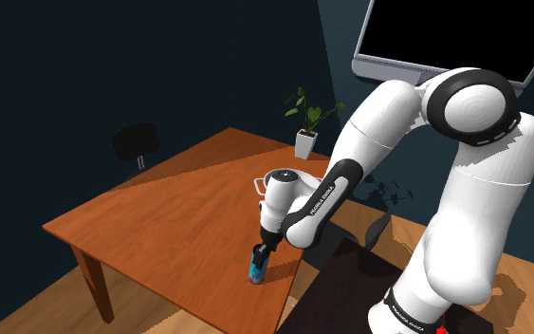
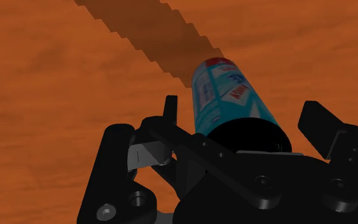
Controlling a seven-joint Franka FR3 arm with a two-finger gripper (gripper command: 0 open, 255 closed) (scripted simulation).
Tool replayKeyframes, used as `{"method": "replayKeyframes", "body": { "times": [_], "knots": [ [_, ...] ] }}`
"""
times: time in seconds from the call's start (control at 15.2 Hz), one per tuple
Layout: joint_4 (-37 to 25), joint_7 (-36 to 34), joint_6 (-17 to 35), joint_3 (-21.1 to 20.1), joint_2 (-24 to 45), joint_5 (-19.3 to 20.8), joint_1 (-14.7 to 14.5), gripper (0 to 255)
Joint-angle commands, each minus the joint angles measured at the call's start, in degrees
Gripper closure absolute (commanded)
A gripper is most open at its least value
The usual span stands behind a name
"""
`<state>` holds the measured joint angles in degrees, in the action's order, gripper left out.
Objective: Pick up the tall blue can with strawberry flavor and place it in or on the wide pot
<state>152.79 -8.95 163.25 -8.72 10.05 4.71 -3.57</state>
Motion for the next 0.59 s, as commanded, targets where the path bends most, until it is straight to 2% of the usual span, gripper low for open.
{"method": "replayKeyframes", "body": {
  "times": [0.0, 0.07, 0.13, 0.53],
  "knots": [
    [0.0, 0.0, 0.0, 0.0, 0.0, 0.0, 0.0, 0],
    [0.0, 0.0, 0.0, 0.0, 0.0, 0.0, 0.0, 0],
    [0.0, 0.0, 0.0, 0.0, 0.0, 0.0, 0.0, 255],
    [0.0, 0.03, -0.01, 0.0, -0.01, -0.01, 0.02, 255]
  ]
}}
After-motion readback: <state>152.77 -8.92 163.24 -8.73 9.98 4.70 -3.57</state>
